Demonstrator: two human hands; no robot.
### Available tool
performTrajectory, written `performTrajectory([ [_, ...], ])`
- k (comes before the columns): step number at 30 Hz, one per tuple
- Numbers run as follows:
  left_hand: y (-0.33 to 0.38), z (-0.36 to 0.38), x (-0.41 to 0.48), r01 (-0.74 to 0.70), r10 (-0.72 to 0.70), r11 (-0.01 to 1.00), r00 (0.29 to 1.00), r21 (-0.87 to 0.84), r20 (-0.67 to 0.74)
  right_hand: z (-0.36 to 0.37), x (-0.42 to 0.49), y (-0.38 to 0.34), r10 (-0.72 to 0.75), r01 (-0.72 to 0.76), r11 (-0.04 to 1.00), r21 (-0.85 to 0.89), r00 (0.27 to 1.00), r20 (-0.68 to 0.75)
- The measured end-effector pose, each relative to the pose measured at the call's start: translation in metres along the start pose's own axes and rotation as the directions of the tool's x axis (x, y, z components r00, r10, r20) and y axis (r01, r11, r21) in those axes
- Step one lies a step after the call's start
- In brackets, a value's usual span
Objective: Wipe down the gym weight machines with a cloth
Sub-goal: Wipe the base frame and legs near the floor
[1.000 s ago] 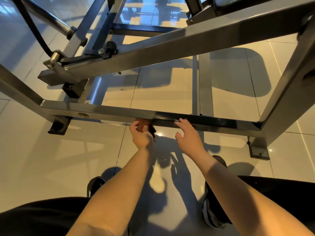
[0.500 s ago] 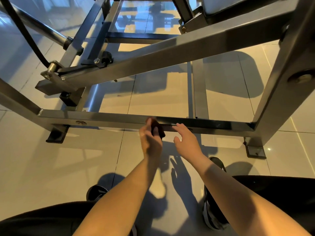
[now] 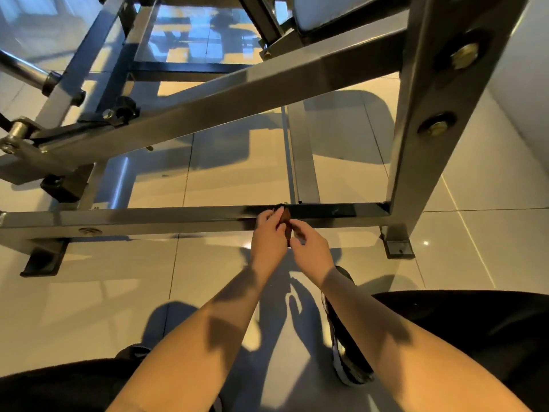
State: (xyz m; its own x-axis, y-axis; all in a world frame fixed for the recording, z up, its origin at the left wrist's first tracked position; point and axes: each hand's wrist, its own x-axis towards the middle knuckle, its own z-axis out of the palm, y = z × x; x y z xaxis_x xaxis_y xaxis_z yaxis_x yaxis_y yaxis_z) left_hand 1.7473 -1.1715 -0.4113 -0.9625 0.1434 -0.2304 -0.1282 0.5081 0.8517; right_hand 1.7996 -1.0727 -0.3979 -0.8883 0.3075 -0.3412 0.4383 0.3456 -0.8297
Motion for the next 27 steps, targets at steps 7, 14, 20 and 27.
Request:
performTrajectory([
  [7, 0.019, 0.000, 0.008, 0.070, -0.063, 0.976, 0.997, -0.208, 0.037, -0.005, 0.007, -0.011, -0.049, 0.062, 0.987, 0.147, 0.995, -0.087],
  [14, 0.024, 0.005, 0.017, -0.081, 0.084, 0.996, 0.979, -0.021, 0.187, -0.025, 0.016, -0.006, -0.061, 0.068, 0.997, 0.027, 0.980, -0.190],
  [20, 0.020, 0.026, 0.026, -0.339, 0.300, 0.913, 0.935, 0.228, 0.190, -0.049, 0.013, 0.015, -0.208, 0.153, 0.973, -0.173, 0.907, -0.367],
  [27, 0.008, 0.023, 0.021, -0.373, 0.300, 0.889, 0.913, 0.266, 0.278, -0.070, 0.028, 0.035, -0.153, 0.004, 0.965, -0.263, 0.823, -0.548],
])
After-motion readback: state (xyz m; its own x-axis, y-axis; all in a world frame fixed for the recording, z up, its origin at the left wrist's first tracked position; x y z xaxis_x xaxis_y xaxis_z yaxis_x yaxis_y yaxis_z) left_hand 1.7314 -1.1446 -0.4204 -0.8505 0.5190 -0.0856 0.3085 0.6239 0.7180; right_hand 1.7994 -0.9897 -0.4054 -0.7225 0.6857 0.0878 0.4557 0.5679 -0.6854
